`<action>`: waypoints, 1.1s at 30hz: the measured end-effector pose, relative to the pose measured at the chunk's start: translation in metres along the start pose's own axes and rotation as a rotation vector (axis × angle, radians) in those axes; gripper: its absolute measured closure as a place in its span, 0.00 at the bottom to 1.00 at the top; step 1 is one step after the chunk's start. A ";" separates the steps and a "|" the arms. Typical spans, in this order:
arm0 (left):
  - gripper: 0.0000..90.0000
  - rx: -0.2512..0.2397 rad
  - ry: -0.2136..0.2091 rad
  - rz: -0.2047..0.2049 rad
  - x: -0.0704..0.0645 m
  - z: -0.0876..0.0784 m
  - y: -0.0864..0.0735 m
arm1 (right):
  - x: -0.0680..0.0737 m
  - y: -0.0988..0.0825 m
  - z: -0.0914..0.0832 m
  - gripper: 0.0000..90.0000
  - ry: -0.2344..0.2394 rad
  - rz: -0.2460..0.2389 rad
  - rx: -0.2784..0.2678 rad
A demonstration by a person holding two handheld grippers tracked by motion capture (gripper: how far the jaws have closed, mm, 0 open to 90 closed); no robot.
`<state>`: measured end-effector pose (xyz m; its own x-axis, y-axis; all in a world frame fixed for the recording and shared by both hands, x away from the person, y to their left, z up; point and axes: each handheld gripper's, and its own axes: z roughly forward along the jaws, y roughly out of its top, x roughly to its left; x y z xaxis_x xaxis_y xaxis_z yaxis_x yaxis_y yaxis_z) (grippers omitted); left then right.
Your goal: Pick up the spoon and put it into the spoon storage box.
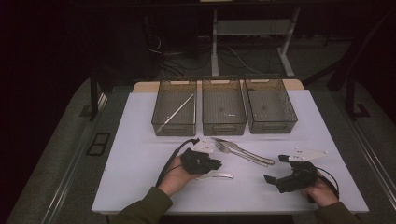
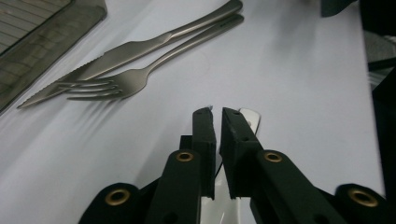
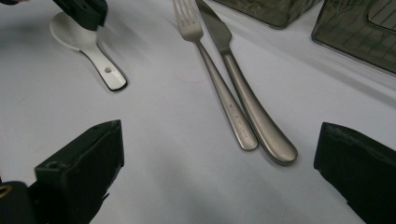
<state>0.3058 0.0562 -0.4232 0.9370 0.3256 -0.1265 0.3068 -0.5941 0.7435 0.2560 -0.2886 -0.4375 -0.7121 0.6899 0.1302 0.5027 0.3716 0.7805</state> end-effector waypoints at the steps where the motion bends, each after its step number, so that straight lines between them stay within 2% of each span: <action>1: 0.90 -0.008 -0.007 -0.010 -0.001 -0.004 -0.001 | 0.000 0.000 0.000 0.02 0.001 0.000 0.000; 3: 0.85 -0.012 -0.007 -0.025 -0.003 -0.010 -0.005 | 0.000 0.000 0.000 0.02 0.000 -0.001 -0.001; 5: 0.80 -0.014 -0.008 -0.022 -0.005 -0.017 -0.008 | 0.000 0.000 0.000 0.02 -0.001 0.000 -0.001; 14: 0.59 -0.022 0.041 -0.054 -0.008 -0.034 -0.026 | 0.000 0.000 0.000 0.02 -0.001 0.001 -0.001; 24: 0.48 0.000 0.080 -0.093 0.000 -0.036 -0.038 | 0.000 0.000 0.000 0.02 -0.001 0.000 -0.001; 33: 0.48 0.054 0.078 -0.099 0.005 -0.029 -0.042 | 0.000 0.000 0.000 0.02 0.000 0.000 0.000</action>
<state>0.2926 0.1037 -0.4364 0.8863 0.4400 -0.1445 0.4080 -0.5943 0.6931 0.2558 -0.2887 -0.4375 -0.7121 0.6900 0.1296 0.5022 0.3715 0.7809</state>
